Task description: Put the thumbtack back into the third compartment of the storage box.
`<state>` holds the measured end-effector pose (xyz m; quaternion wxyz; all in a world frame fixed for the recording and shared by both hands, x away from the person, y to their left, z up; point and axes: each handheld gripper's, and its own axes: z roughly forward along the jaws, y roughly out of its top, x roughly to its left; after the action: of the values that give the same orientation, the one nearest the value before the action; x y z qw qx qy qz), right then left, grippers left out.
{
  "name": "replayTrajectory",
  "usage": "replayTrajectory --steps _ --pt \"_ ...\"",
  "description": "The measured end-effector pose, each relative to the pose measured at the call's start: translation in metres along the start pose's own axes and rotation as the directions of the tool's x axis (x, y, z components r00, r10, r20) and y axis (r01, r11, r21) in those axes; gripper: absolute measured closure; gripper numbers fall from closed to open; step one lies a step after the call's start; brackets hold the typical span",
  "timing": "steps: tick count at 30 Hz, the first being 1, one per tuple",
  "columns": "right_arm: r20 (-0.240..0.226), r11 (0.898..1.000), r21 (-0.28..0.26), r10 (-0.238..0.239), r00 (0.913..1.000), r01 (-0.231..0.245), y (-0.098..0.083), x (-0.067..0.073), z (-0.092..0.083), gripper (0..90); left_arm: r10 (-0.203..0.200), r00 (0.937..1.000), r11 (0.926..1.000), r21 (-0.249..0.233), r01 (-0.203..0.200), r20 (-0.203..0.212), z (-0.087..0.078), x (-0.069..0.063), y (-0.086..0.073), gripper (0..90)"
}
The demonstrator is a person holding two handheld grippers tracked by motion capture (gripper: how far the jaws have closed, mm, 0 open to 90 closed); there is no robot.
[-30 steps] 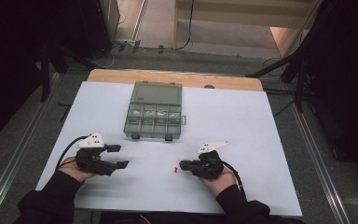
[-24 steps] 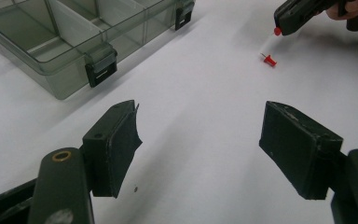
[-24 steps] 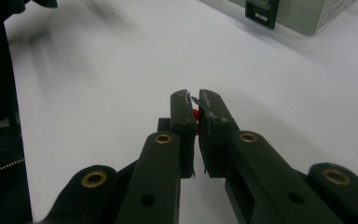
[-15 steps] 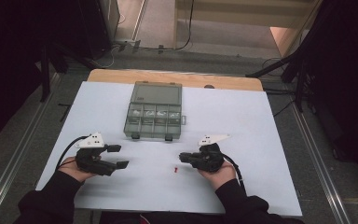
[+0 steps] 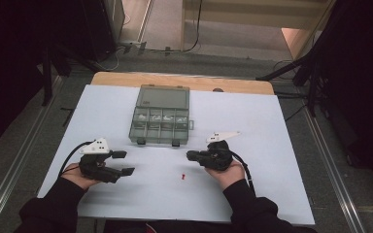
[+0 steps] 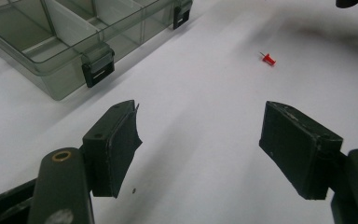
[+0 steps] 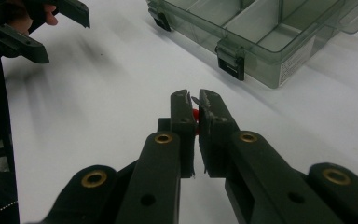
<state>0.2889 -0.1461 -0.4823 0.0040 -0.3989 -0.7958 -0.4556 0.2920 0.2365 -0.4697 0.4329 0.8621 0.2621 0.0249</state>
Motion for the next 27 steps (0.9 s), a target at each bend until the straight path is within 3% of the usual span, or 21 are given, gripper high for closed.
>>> replayTrajectory --steps 16,27 --pt "-0.010 1.000 0.014 0.004 0.9999 -0.004 0.013 -0.003 0.012 86.8 -0.007 1.0000 1.0000 -0.004 0.007 0.002 0.000 0.001 0.000 26.8" --pt "-0.007 1.000 0.003 0.007 0.9999 -0.007 0.023 -0.004 0.010 86.8 -0.016 0.9999 0.9998 -0.015 0.016 0.004 0.000 0.002 0.000 26.7"
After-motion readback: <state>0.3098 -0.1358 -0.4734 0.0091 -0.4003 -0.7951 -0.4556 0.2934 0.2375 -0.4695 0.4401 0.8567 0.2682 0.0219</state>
